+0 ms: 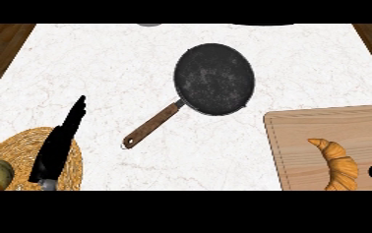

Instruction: Pick the croissant from the cutting board and place it in the pan

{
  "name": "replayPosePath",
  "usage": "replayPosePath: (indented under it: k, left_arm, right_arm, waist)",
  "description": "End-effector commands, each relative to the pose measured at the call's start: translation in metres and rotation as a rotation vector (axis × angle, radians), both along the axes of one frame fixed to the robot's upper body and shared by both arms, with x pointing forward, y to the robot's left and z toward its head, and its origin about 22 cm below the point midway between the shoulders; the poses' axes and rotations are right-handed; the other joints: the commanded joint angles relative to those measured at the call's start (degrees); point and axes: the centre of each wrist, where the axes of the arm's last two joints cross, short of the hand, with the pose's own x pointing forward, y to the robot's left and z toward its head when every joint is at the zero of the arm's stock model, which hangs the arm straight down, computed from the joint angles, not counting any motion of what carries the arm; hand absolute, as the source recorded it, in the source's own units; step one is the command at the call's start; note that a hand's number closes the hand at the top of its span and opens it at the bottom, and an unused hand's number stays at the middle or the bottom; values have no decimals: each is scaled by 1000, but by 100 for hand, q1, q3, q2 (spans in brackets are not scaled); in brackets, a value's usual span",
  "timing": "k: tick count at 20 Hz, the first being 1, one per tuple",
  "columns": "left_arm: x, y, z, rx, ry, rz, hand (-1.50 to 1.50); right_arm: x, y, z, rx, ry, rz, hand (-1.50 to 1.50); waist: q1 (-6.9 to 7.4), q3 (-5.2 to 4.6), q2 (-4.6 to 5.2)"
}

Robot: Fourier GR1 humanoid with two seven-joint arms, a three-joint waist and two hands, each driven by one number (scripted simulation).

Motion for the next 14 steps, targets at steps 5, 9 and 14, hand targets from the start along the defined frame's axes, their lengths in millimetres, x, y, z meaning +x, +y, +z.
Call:
replayPosePath:
  k: [5, 9, 14]
  left_arm:
    - [0, 4, 10, -2, 9, -19, 0]
    - [10, 4, 12, 3, 6, 2, 0]
    - [-8, -2, -3, -9, 8, -2, 0]
  right_arm:
    - [22, 13, -19, -81, 236, 60, -150]
    - [22, 34, -11, -94, 243, 78, -150]
    - [29, 48, -35, -88, 257, 76, -150]
  waist:
    - [31, 2, 5]
    - [-43, -1, -11]
    - [-5, 1, -8]
